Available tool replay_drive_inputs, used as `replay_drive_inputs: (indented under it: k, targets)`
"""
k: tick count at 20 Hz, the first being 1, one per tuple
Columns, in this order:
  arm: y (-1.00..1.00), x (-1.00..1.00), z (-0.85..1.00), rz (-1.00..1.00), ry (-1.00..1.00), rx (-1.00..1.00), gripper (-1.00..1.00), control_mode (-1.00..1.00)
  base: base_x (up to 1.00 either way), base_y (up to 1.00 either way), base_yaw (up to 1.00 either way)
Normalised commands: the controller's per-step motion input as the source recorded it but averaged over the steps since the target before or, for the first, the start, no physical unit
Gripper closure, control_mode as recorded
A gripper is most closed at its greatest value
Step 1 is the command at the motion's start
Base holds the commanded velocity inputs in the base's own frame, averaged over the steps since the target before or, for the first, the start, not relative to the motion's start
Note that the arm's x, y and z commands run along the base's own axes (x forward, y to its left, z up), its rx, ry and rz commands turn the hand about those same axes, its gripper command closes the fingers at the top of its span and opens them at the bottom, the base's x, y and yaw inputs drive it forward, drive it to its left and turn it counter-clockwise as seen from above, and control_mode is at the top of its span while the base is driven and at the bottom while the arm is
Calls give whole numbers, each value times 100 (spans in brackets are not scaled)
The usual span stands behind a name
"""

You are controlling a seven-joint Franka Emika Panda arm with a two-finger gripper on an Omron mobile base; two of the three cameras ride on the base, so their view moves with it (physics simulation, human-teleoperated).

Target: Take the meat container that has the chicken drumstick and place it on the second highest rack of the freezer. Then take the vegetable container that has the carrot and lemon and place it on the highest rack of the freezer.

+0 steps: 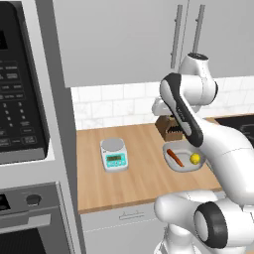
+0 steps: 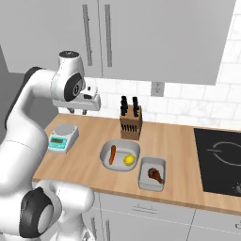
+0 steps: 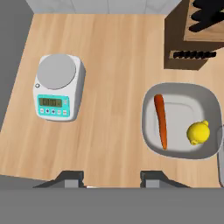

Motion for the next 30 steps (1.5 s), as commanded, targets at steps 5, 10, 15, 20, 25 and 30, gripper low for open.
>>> replay_drive_inputs:
  k: [5, 10, 15, 20, 25, 30]
  targets:
    - [-4, -27, -11, -21, 0, 1, -100, -100, 0, 0, 0]
    - [-17, -52, -33, -51, 0, 3, -100, -100, 0, 0, 0]
    - [-33, -36, -22, -65, 8, 21, -100, -100, 0, 0, 0]
    - [-78, -41, -17, -38, 13, 36, -100, -100, 0, 0, 0]
    - [-40, 0, -23, -5, 13, 17, -100, -100, 0, 0, 0]
    - [1, 4, -13, -10, 0, 0, -100, -100, 0, 0, 0]
